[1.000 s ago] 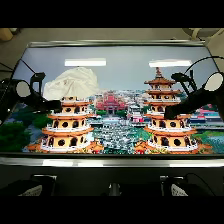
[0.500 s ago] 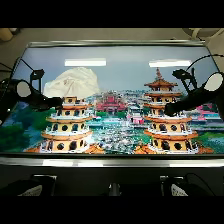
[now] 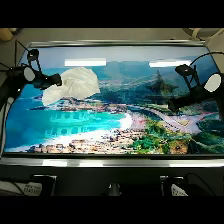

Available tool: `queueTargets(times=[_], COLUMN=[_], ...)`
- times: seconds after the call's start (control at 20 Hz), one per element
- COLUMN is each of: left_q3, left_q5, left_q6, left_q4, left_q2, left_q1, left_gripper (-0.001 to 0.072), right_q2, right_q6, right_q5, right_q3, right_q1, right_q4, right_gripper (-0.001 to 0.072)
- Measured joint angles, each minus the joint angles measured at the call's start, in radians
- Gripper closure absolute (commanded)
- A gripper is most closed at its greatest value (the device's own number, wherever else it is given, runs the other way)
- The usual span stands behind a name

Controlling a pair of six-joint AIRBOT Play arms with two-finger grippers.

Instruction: Fold the shirts.

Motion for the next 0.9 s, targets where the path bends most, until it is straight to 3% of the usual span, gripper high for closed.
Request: queueTargets(times=[0.25,0.3,0.4,0.5,0.65,0.9], left_q3=[0.229,0.247,0.27,0.295,0.369,0.423], left_q5=[-0.13,-0.137,-0.136,-0.126,-0.118,-0.123], left_q6=[0.007,0.008,0.009,0.029,0.148,0.394], left_q4=[-0.245,-0.283,-0.333,-0.38,-0.472,-0.551], left_q2=[-0.305,-0.342,-0.388,-0.409,-0.377,-0.064], left_q1=[0.095,0.104,0.116,0.122,0.117,0.029], left_gripper=[0.0022,0.0069,0.0673,0.0684,0.0684,0.0684], right_q2=[0.0,0.0,0.0,0.0,0.013,0.108], right_q6=[-0.013,-0.013,-0.015,-0.015,-0.037,-0.057], right_q5=[-0.055,-0.068,-0.084,-0.103,-0.125,-0.138], right_q3=[0.0,0.0,0.0,0.001,0.029,0.204], right_q1=[0.0,0.0,0.0,0.0,0.0,0.0], right_q4=[0.032,0.044,0.064,0.079,0.077,0.013], right_gripper=[0.0028,0.0029,0.0051,0.0049,0.005,0.0054])
